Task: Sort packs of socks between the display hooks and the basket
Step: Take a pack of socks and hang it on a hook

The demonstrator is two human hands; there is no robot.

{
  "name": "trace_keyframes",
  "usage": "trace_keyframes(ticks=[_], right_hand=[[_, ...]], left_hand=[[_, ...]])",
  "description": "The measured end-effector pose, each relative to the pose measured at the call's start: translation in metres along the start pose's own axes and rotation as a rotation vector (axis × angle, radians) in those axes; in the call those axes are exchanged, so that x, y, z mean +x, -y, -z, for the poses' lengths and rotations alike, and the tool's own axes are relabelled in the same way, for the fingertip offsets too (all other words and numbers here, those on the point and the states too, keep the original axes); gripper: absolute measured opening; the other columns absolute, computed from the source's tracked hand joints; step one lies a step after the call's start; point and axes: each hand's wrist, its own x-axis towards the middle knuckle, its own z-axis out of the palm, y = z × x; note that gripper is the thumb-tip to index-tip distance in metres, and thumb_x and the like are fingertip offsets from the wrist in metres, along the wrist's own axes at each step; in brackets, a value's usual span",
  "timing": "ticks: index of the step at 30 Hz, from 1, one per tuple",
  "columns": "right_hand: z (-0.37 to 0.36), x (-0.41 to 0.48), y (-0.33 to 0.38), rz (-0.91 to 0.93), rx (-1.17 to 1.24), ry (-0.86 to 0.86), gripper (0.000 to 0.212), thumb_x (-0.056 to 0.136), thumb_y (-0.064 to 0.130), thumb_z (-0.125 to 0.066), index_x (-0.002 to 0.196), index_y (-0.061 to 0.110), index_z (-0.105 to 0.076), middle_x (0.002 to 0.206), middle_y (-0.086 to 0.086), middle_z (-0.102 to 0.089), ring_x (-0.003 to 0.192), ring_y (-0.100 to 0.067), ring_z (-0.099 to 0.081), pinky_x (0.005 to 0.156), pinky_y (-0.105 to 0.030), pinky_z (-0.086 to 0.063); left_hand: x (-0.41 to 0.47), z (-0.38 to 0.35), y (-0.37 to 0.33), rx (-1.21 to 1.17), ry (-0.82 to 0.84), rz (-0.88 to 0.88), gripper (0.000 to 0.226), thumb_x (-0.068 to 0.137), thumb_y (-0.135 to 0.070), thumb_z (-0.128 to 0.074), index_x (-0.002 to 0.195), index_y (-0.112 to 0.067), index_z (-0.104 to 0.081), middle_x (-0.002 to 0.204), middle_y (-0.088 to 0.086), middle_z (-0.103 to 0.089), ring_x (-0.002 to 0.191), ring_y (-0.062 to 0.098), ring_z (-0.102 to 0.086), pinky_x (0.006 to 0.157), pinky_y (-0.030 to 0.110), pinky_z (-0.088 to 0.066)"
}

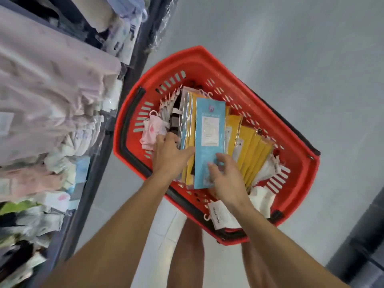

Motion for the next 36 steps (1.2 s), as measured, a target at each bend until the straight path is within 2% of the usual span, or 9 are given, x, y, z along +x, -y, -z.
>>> trace_keyframes(ticks=[2, 5, 9, 14, 18, 22, 27, 32, 36], right_hand=[[0.003, 0.001, 0.01, 0.007, 0.117, -0.023, 0.05, 0.096, 0.054, -0.052, 0.138, 0.028, -0.046, 0.139, 0.007, -0.051, 0.121, -0.01, -0.055, 0.102, -0.039, -0.05], [0.016, 0.01, 0.024, -0.025, 0.269, -0.024, 0.066, 0.078, 0.067, -0.062, 0.13, 0.028, -0.049, 0.126, 0.006, -0.063, 0.112, -0.011, -0.063, 0.101, -0.04, -0.051], [0.037, 0.022, 0.021, -0.089, 0.13, -0.026, 0.053, 0.077, 0.043, -0.078, 0.121, 0.023, -0.055, 0.101, 0.002, -0.073, 0.092, -0.016, -0.072, 0.089, -0.045, -0.058], [0.047, 0.018, 0.011, -0.002, -0.039, -0.019, 0.031, 0.091, 0.016, -0.066, 0.121, 0.017, -0.06, 0.097, -0.002, -0.074, 0.085, -0.021, -0.072, 0.079, -0.047, -0.06], [0.049, -0.02, 0.004, 0.049, 0.299, 0.007, 0.025, 0.083, 0.016, -0.066, 0.106, 0.026, -0.068, 0.095, 0.001, -0.078, 0.086, -0.018, -0.075, 0.071, -0.034, -0.062], [0.05, -0.047, -0.008, -0.016, 0.44, 0.187, 0.036, 0.076, 0.013, -0.064, 0.112, 0.016, -0.068, 0.098, -0.001, -0.078, 0.088, -0.016, -0.075, 0.067, -0.02, -0.057], [0.043, -0.053, -0.008, -0.102, 0.38, 0.411, 0.044, 0.08, 0.012, -0.066, 0.123, 0.02, -0.059, 0.106, 0.008, -0.076, 0.096, -0.01, -0.073, 0.072, -0.018, -0.057], [0.037, -0.05, -0.001, -0.075, 0.464, 0.125, 0.037, 0.087, 0.005, -0.073, 0.117, 0.021, -0.058, 0.103, 0.01, -0.076, 0.092, -0.007, -0.074, 0.069, -0.014, -0.055], [0.045, -0.049, -0.006, -0.063, 0.554, 0.027, 0.04, 0.086, -0.003, -0.069, 0.119, 0.017, -0.062, 0.108, 0.0, -0.077, 0.097, -0.016, -0.074, 0.07, -0.018, -0.056]], left_hand=[[-0.015, -0.004, -0.011, -0.185, 0.127, -0.087, 0.03, 0.082, -0.041, -0.064, 0.104, -0.028, -0.048, 0.105, -0.005, -0.06, 0.086, 0.01, -0.06, 0.071, 0.032, -0.052], [-0.045, -0.017, -0.024, -0.284, 0.319, -0.254, 0.04, 0.073, -0.044, -0.047, 0.111, -0.032, -0.051, 0.114, -0.009, -0.06, 0.108, 0.006, -0.059, 0.095, 0.033, -0.05], [-0.061, -0.028, -0.02, -0.473, 0.485, -0.195, 0.044, 0.078, -0.025, -0.051, 0.122, -0.027, -0.057, 0.126, -0.009, -0.06, 0.119, 0.0, -0.055, 0.1, 0.027, -0.046], [-0.055, -0.027, -0.004, -0.589, 0.43, -0.021, 0.035, 0.093, 0.0, -0.054, 0.125, -0.015, -0.057, 0.126, -0.002, -0.065, 0.113, 0.001, -0.06, 0.085, 0.009, -0.046], [-0.051, -0.025, 0.005, -0.837, 0.354, 0.188, 0.048, 0.09, -0.004, -0.068, 0.134, -0.009, -0.05, 0.13, 0.006, -0.062, 0.118, 0.019, -0.061, 0.102, 0.035, -0.048], [-0.061, -0.021, 0.015, -1.126, 0.586, 0.231, 0.053, 0.075, -0.006, -0.066, 0.127, -0.004, -0.06, 0.115, 0.016, -0.071, 0.097, 0.028, -0.071, 0.088, 0.04, -0.057], [-0.066, -0.018, 0.035, -1.141, 0.538, 0.207, 0.045, 0.075, -0.009, -0.069, 0.12, -0.012, -0.068, 0.117, 0.011, -0.074, 0.104, 0.026, -0.072, 0.079, 0.032, -0.061], [-0.069, -0.013, 0.033, -0.906, 0.635, 0.091, 0.042, 0.09, -0.025, -0.064, 0.131, -0.023, -0.061, 0.126, 0.003, -0.07, 0.118, 0.024, -0.066, 0.09, 0.037, -0.053], [-0.032, 0.004, 0.007, -0.603, 0.065, -0.042, 0.018, 0.095, -0.033, -0.06, 0.112, -0.036, -0.062, 0.116, -0.021, -0.067, 0.108, -0.005, -0.062, 0.096, 0.026, -0.049]])
